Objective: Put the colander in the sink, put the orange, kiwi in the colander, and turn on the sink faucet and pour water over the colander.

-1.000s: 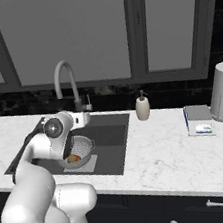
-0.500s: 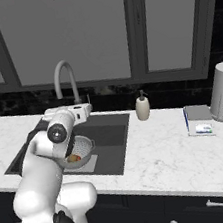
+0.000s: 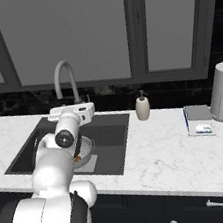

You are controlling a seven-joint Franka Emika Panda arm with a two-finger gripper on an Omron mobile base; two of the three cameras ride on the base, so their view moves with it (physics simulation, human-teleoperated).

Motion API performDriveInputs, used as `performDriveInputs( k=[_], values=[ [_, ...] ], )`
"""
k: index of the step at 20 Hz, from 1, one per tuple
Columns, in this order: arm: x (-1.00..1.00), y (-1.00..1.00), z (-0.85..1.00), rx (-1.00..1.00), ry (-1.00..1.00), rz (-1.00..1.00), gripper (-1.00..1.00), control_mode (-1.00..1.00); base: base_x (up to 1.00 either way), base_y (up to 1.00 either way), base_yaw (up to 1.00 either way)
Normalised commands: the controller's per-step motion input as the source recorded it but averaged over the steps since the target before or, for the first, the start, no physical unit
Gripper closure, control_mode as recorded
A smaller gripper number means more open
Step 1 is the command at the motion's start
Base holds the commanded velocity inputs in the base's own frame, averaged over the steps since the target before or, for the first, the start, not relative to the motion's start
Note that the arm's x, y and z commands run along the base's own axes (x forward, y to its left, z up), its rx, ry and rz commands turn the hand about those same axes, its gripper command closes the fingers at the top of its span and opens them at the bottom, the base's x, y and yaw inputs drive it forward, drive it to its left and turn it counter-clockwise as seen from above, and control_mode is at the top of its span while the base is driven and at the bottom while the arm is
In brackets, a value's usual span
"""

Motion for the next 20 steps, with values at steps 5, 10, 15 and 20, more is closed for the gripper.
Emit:
performDriveInputs(
  k=[5, 10, 15, 20],
  values=[
    [0.01, -0.26, -0.24, 0.00, -0.04, 0.00, -1.00, -1.00, 0.00, 0.00, 0.00],
    [0.21, -0.07, -0.13, 0.00, -0.01, 0.00, -1.00, -1.00, 0.00, 0.00, 0.00],
    [0.23, 0.00, -0.23, 0.00, 0.00, 0.00, -1.00, -1.00, 0.00, 0.00, 0.00],
    [0.29, 0.01, -0.13, 0.00, 0.00, 0.00, -1.00, -1.00, 0.00, 0.00, 0.00]
  ],
)
